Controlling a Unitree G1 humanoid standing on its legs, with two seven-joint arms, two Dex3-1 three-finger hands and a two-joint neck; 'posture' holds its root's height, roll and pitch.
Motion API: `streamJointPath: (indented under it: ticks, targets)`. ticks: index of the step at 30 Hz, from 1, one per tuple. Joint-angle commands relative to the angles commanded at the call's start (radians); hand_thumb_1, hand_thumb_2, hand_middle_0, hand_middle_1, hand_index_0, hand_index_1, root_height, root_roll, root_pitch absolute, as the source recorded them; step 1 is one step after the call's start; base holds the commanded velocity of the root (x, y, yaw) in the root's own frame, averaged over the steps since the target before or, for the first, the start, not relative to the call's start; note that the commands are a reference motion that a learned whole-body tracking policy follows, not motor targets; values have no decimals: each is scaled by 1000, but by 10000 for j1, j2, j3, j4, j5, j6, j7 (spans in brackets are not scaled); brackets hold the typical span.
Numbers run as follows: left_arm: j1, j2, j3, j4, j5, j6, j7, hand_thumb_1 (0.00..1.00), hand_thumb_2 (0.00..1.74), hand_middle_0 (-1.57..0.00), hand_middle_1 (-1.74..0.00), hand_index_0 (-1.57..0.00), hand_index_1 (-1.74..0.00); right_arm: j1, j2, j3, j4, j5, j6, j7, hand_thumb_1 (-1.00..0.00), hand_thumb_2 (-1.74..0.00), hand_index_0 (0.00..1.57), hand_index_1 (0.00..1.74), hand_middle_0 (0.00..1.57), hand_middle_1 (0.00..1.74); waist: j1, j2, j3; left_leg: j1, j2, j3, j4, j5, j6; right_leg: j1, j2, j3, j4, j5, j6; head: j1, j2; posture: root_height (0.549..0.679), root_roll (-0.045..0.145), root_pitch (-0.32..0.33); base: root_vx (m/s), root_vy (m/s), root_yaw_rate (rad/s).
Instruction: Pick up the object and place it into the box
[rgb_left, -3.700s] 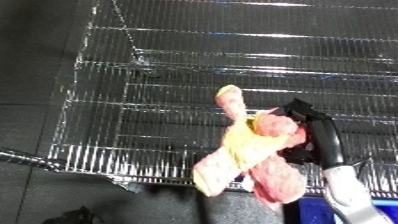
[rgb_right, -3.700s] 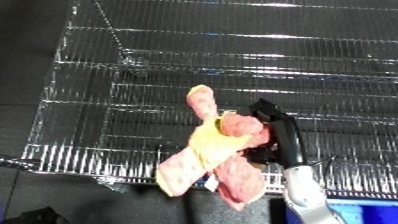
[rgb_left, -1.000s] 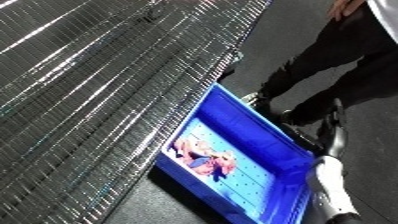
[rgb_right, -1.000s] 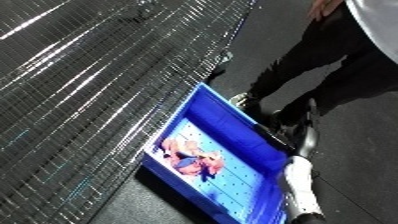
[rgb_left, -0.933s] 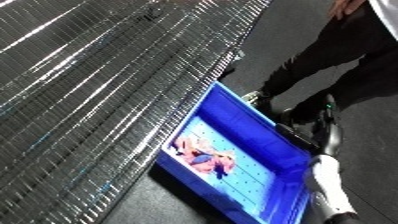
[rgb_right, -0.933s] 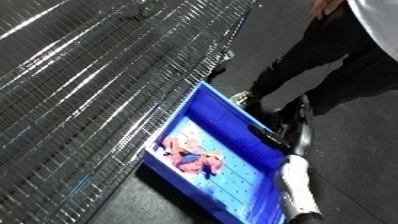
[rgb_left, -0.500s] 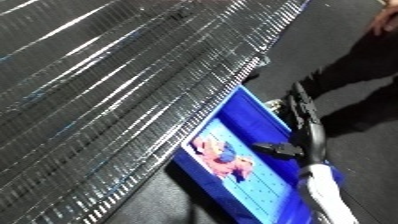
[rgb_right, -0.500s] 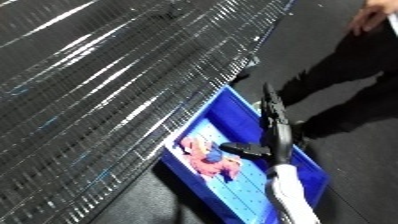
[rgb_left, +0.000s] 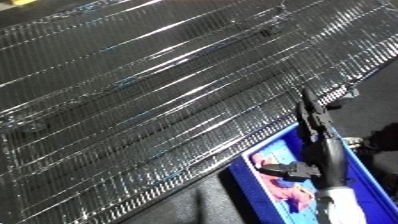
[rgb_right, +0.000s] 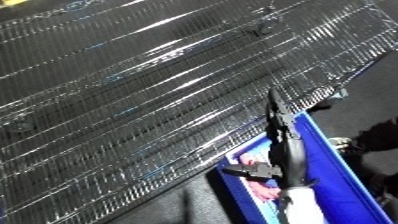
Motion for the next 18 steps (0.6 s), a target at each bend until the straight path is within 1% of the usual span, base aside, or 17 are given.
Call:
streamJointPath:
  ticks: [4, 9, 13, 18]
  targets:
    - [-167, -47, -37, 56, 35, 55, 14, 1000, 1740, -1570, -1740, -1570, -1740, -318, 14, 396, -45, -178, 153, 40, 0, 0, 0, 0, 0, 0, 142, 0, 24, -28, -38, -62, -39, 29, 13, -27, -7, -26, 32, -56, 2, -603, -198, 656, 54, -25, 14, -3, 76]
    - [-297, -79, -24, 118, 112, 124, 37, 1000, 1740, -1570, -1740, -1570, -1740, -533, 62, 743, -31, -284, 337, 146, 0, 0, 0, 0, 0, 0, 292, -24, 26, -83, -70, -137, -2, 33, 22, -62, -14, -47, 150, -189, -3, -1150, -321, 656, 55, -19, 24, -4, 82]
    - [-397, -95, -7, 185, 135, 159, 63, 1000, 1740, -1570, -1740, -1570, -1740, -665, 90, 969, 102, -264, 451, 243, 0, 0, 0, 0, 0, 0, 406, -41, 26, -71, -82, -194, -45, 48, 14, -43, -47, -97, 188, -283, 10, -1389, -325, 655, 54, -15, 26, -4, 95]
    - [-466, -107, 4, 244, 150, 157, 100, 1000, 1740, -1570, -1740, -1570, -1740, -809, 89, 1178, 216, -310, 509, 309, 0, 0, 0, 0, 0, 0, 512, -61, 26, -17, -101, -252, -158, 76, 10, -5, -81, -167, 176, -319, 31, -1486, -243, 656, 54, -10, 22, -6, 67]
